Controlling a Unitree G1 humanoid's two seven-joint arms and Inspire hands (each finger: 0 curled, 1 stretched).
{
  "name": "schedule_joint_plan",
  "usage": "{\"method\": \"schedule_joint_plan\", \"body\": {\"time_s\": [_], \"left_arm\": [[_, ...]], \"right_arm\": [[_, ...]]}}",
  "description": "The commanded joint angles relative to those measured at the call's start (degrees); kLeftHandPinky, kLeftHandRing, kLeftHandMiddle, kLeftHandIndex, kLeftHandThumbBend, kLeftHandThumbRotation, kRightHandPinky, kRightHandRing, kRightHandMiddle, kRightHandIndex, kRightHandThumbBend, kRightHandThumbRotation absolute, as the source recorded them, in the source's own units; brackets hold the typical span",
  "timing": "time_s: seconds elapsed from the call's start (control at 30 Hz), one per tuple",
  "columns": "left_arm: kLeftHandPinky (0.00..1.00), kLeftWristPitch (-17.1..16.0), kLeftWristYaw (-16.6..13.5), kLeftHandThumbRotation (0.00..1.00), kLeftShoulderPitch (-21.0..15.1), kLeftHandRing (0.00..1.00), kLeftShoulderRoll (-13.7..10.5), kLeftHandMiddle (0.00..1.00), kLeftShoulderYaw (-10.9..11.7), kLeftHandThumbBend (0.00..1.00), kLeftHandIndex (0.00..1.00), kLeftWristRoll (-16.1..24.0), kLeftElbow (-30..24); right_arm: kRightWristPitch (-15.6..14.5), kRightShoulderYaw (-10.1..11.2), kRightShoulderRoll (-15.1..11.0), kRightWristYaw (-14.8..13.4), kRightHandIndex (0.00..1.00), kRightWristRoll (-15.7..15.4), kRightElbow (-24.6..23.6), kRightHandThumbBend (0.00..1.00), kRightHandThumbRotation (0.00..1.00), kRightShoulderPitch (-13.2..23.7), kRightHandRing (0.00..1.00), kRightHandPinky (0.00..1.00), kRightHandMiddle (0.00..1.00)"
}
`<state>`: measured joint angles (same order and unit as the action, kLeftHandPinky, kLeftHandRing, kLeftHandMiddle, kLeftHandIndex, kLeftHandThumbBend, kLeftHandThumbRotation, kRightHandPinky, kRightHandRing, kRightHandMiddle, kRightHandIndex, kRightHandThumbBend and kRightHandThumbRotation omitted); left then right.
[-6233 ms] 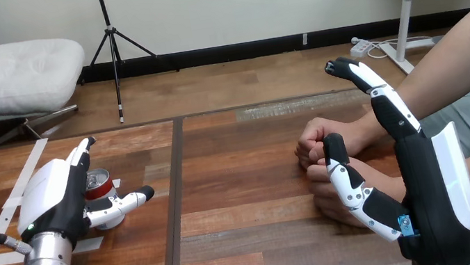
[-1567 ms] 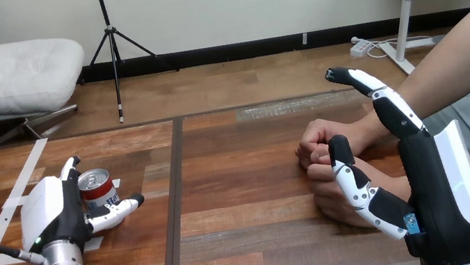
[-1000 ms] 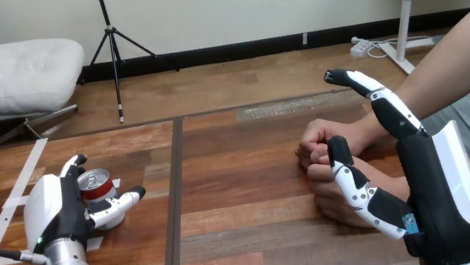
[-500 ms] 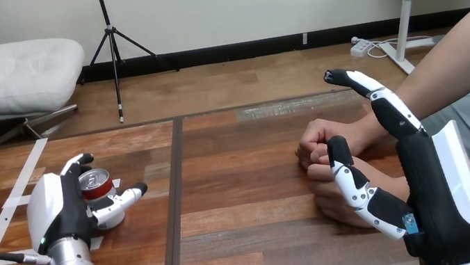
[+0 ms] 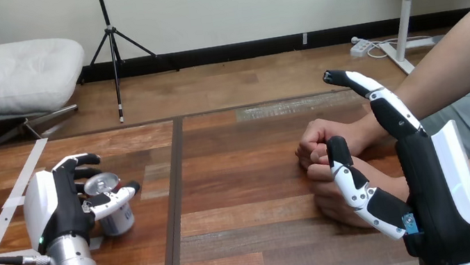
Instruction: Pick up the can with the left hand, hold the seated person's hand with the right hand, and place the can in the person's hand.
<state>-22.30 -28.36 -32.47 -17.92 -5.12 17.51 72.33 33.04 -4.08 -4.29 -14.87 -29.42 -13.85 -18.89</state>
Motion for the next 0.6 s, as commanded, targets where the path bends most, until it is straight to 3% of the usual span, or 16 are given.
{"method": "schedule_joint_plan", "body": {"time_s": [0.0, 0.57], "left_arm": [[0.52, -1.08, -0.59, 0.00, -4.28, 0.47, 0.17, 0.50, 0.30, 0.70, 0.59, 0.13, 0.48], [0.53, -0.48, -0.54, 0.00, -3.63, 0.46, -0.05, 0.48, -0.67, 0.69, 0.57, 1.32, 0.77]], "right_arm": [[-0.07, 0.33, 0.10, -0.03, 0.81, 0.16, -3.31, 0.20, 0.00, 3.38, 0.88, 0.89, 0.85], [-0.04, 0.33, -0.03, 0.04, 0.81, 0.39, -3.62, 0.20, 0.00, 2.95, 0.87, 0.87, 0.85]]}}
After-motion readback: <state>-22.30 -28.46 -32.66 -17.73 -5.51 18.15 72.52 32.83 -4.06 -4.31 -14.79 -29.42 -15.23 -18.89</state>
